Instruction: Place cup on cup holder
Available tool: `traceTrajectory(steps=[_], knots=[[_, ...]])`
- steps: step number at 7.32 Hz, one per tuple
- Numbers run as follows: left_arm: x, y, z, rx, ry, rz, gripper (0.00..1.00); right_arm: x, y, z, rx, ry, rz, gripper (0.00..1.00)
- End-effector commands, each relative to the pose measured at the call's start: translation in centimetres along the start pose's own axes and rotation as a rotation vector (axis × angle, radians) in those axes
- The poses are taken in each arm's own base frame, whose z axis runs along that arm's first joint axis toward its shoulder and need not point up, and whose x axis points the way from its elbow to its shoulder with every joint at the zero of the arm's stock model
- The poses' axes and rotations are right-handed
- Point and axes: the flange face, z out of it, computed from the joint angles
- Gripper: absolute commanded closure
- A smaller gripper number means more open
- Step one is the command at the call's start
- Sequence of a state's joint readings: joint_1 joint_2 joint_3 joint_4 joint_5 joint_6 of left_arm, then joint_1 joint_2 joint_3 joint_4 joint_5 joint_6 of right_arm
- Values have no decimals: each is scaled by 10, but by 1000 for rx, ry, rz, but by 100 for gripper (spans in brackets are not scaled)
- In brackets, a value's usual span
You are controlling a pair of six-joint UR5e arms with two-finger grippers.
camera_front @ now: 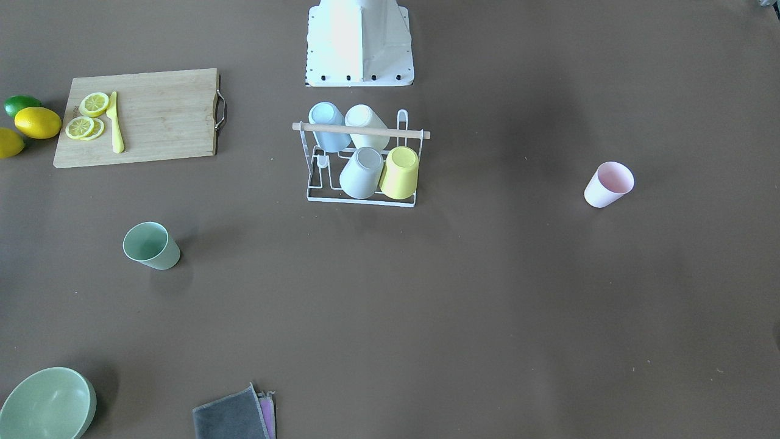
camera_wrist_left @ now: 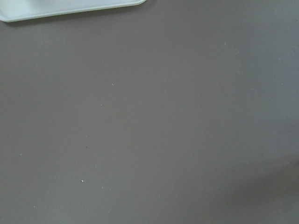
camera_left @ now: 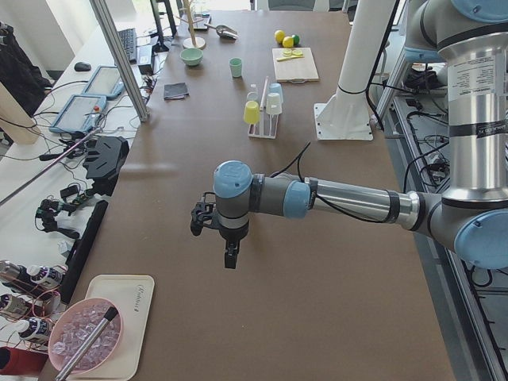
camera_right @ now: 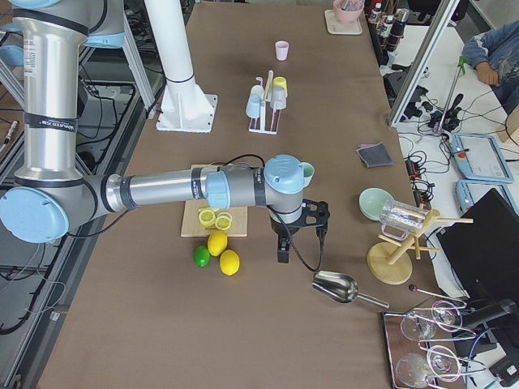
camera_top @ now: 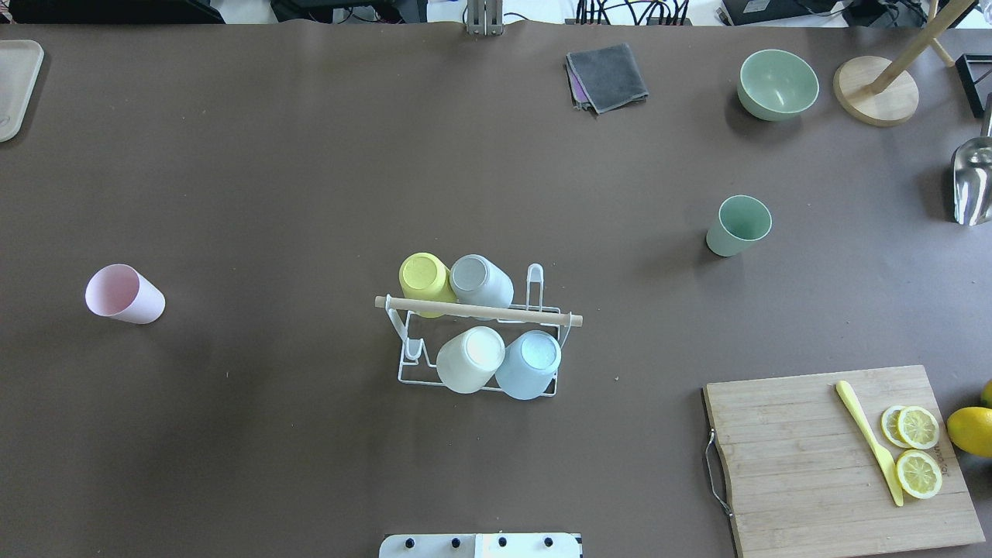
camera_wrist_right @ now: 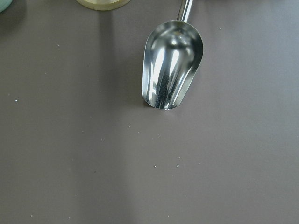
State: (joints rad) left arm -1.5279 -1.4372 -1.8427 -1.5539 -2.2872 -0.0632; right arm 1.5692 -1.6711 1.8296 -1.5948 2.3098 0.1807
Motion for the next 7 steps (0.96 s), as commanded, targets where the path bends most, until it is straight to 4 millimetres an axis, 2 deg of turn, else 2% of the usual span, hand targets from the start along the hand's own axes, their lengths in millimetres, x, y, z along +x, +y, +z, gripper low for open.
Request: traceTrajectory(steps=[1, 7], knots=[[0, 0, 0, 0, 0, -1, 2, -6, -6, -5, 17, -5, -8, 0], [0, 0, 0, 0, 1, -1, 2, -8, -8, 4, 2, 0, -30, 0]])
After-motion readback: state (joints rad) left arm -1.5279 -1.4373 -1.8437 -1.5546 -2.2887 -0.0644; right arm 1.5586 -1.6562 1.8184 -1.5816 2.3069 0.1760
